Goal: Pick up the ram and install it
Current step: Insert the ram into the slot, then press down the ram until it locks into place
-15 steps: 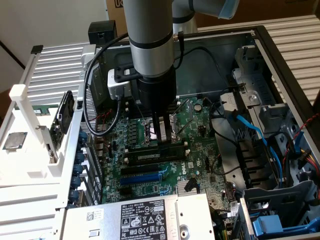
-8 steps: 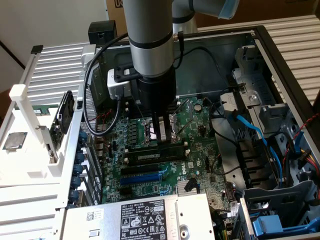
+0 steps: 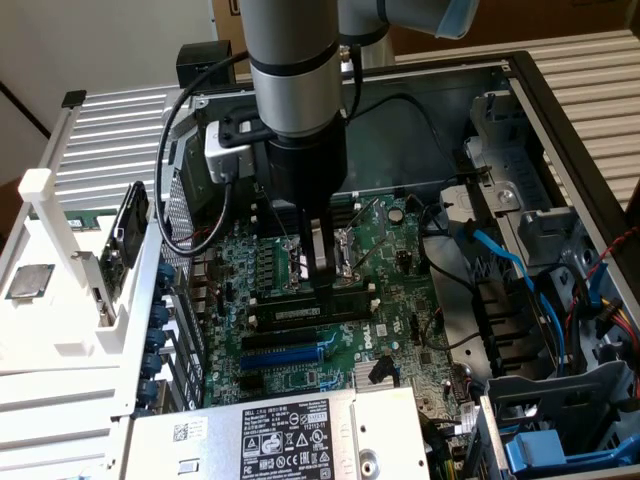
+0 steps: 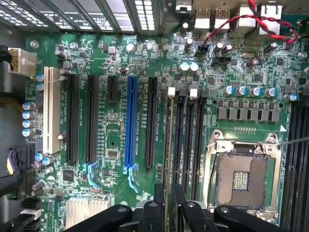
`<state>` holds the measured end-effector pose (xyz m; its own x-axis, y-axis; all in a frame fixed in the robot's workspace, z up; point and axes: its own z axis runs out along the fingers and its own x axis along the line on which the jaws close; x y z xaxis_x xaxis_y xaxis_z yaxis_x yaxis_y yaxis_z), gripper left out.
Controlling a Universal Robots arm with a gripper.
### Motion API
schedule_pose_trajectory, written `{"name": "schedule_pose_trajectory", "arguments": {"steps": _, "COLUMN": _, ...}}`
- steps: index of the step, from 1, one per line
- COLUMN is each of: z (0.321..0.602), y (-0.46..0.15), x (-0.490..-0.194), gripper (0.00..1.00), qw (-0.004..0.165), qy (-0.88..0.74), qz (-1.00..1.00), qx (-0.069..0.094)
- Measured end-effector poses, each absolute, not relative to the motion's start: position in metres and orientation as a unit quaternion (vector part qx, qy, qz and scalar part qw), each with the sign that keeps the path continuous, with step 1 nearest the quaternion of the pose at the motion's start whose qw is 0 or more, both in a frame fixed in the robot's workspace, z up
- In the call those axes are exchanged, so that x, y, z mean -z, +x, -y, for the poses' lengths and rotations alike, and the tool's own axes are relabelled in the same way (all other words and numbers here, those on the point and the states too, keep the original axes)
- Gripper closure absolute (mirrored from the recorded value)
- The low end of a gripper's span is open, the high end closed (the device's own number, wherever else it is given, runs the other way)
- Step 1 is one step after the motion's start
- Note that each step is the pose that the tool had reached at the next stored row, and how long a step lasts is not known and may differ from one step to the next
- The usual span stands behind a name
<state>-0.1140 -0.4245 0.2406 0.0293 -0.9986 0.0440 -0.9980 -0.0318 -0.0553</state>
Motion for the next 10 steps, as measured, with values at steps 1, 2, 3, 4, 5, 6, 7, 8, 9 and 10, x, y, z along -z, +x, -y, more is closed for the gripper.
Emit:
{"name": "schedule_pose_trajectory", "arguments": {"steps": 1, "z": 0.4245, "y": -0.1144, "x": -0.2432, "gripper": 0.78, "qw": 0.004, "qy": -0.717, "qz": -0.696, "qx": 0.035}}
{"name": "schedule_pose_trajectory", "arguments": {"steps": 2, "z": 0.4245, "y": -0.1149, "x": -0.2447, "gripper": 0.78, "qw": 0.004, "qy": -0.717, "qz": -0.696, "qx": 0.035}}
{"name": "schedule_pose_trajectory", "arguments": {"steps": 3, "z": 0.4245, "y": -0.1155, "x": -0.2453, "gripper": 0.78, "qw": 0.005, "qy": -0.717, "qz": -0.696, "qx": 0.035}}
{"name": "schedule_pose_trajectory", "arguments": {"steps": 4, "z": 0.4245, "y": -0.1162, "x": -0.2452, "gripper": 0.78, "qw": 0.005, "qy": -0.717, "qz": -0.696, "qx": 0.035}}
{"name": "schedule_pose_trajectory", "arguments": {"steps": 5, "z": 0.4245, "y": -0.1162, "x": -0.2452, "gripper": 0.78, "qw": 0.005, "qy": -0.717, "qz": -0.696, "qx": 0.035}}
{"name": "schedule_pose_trajectory", "arguments": {"steps": 6, "z": 0.4245, "y": -0.1162, "x": -0.2452, "gripper": 0.78, "qw": 0.005, "qy": -0.717, "qz": -0.696, "qx": 0.035}}
{"name": "schedule_pose_trajectory", "arguments": {"steps": 7, "z": 0.4245, "y": -0.1162, "x": -0.2453, "gripper": 0.78, "qw": 0.005, "qy": -0.717, "qz": -0.696, "qx": 0.035}}
{"name": "schedule_pose_trajectory", "arguments": {"steps": 8, "z": 0.4245, "y": -0.1162, "x": -0.2453, "gripper": 0.78, "qw": 0.005, "qy": -0.717, "qz": -0.696, "qx": 0.035}}
{"name": "schedule_pose_trajectory", "arguments": {"steps": 9, "z": 0.4245, "y": -0.1162, "x": -0.2453, "gripper": 0.78, "qw": 0.005, "qy": -0.717, "qz": -0.696, "qx": 0.035}}
{"name": "schedule_pose_trajectory", "arguments": {"steps": 10, "z": 0.4245, "y": -0.1162, "x": -0.2453, "gripper": 0.78, "qw": 0.005, "qy": -0.717, "qz": -0.696, "qx": 0.035}}
